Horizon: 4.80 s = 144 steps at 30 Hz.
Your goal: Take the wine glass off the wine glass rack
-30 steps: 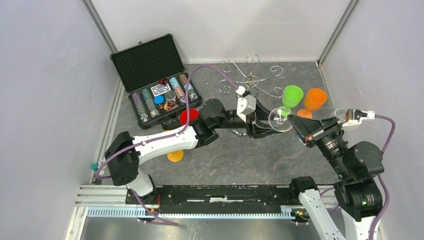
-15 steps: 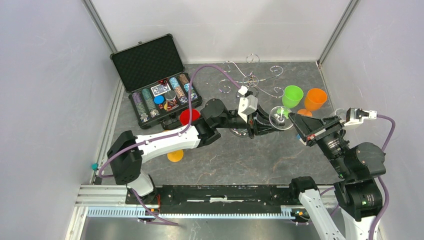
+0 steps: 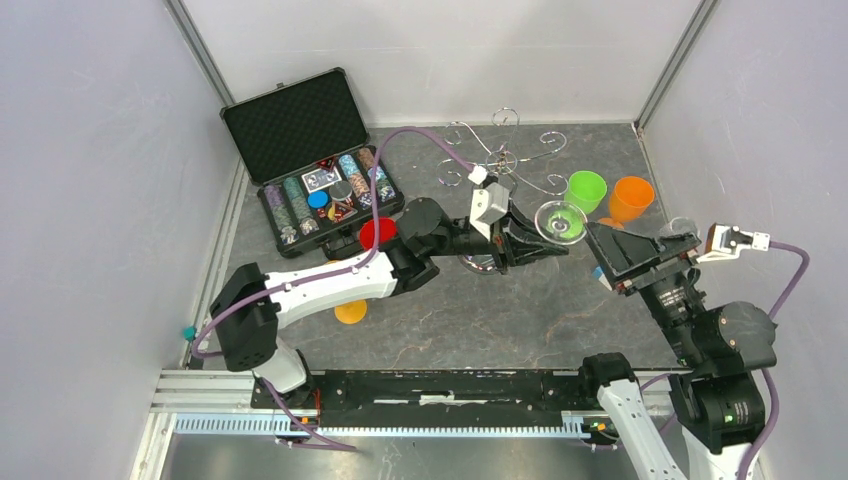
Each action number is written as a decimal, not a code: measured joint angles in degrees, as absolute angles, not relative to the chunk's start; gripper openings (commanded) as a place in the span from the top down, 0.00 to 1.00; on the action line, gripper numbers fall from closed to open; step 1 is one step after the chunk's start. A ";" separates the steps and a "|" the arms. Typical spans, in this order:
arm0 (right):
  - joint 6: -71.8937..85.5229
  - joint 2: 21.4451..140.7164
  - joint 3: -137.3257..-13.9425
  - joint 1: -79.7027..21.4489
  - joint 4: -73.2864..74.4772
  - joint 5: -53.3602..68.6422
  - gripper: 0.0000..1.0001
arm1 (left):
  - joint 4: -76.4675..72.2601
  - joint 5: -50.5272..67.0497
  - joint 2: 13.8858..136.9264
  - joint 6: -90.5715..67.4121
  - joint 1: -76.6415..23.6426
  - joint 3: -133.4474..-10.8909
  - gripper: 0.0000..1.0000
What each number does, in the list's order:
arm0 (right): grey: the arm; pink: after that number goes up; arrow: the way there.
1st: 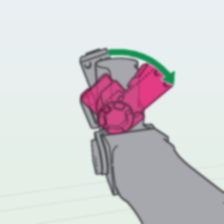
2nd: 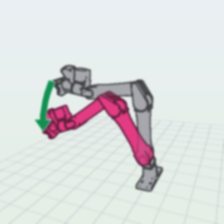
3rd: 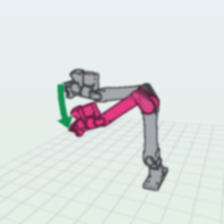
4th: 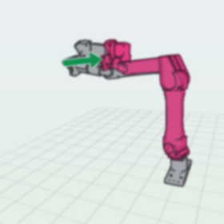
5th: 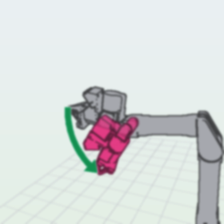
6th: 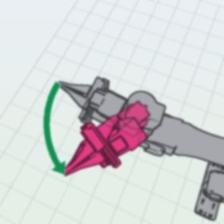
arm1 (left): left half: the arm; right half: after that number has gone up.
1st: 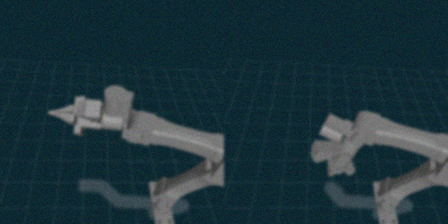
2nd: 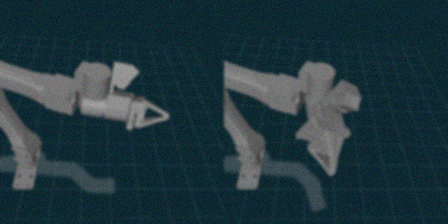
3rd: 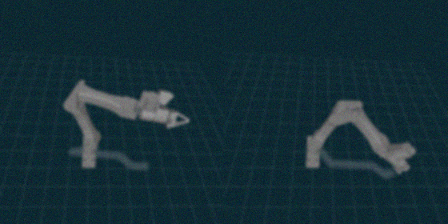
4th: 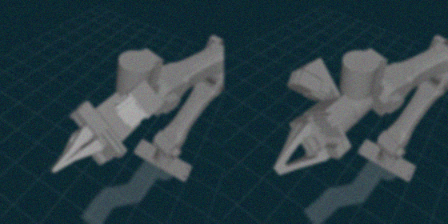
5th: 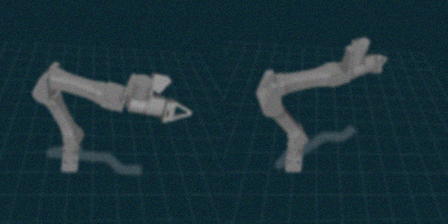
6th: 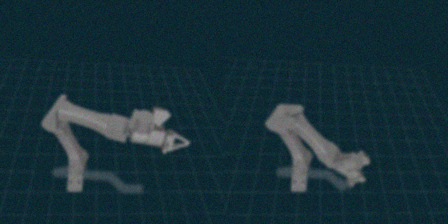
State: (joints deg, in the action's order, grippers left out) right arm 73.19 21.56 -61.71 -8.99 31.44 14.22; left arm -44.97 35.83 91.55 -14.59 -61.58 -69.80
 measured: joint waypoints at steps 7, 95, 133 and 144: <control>67.70 15.88 -57.98 -8.99 29.52 6.26 0.06 | -46.48 25.76 85.34 -14.57 -61.58 -67.83 0.98; 83.42 39.05 -46.87 -9.52 -31.62 37.26 0.60 | -69.34 -19.40 79.79 -40.60 -61.47 -64.73 0.98; 63.83 49.71 -58.89 -11.20 -30.98 34.94 1.00 | -62.19 -11.29 68.18 -33.93 -59.48 -52.07 0.00; 44.05 53.41 -72.55 -14.35 -7.68 46.87 1.00 | -36.10 3.86 43.18 -7.18 -59.48 -50.70 0.00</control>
